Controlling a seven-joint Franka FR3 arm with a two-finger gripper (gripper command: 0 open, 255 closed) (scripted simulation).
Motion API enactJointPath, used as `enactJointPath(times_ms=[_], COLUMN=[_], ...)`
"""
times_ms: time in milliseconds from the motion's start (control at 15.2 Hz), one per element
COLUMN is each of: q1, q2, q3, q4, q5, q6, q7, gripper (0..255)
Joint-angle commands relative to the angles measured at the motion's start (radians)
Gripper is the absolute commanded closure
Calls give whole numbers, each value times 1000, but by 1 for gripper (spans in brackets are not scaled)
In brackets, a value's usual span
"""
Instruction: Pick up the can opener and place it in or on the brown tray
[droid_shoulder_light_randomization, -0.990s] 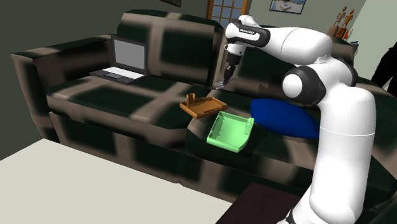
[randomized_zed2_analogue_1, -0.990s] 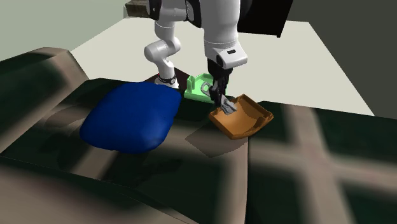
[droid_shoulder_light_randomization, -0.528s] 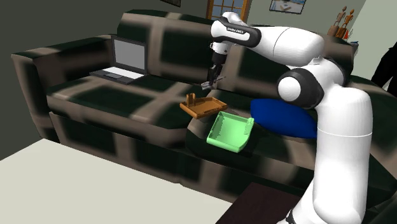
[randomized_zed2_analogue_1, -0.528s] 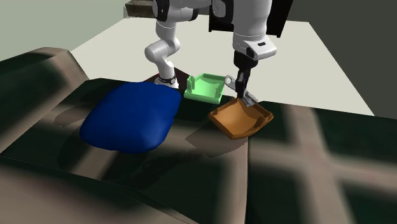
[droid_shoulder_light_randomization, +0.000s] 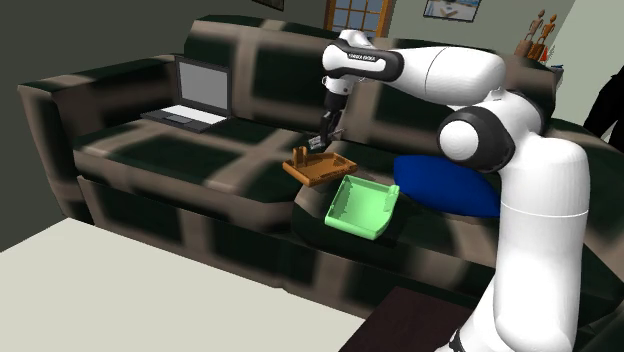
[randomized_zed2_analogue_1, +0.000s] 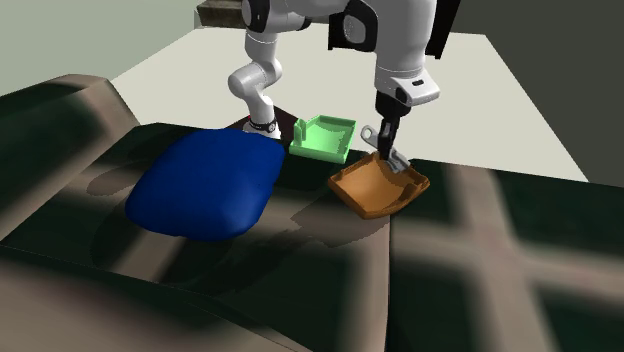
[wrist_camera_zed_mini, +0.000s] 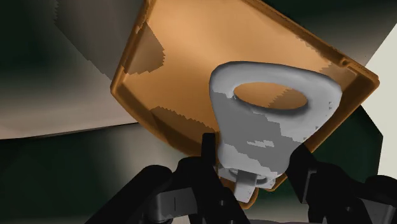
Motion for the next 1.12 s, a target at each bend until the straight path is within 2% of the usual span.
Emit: enactJointPath(times_ms=[0, 396, 858, 924, 1056], q1=[4, 13, 13, 13, 13], q2=[-5, -15, -15, -15, -15], q3=[0, 2, 2, 2, 2], q4=[-33, -121, -121, -121, -121], q5=[-1, -3, -3, -3, -3], q6=[29, 107, 107, 107, 107], q7=[-1, -7, -7, -7, -7], gripper=[255, 255, 255, 0, 0])
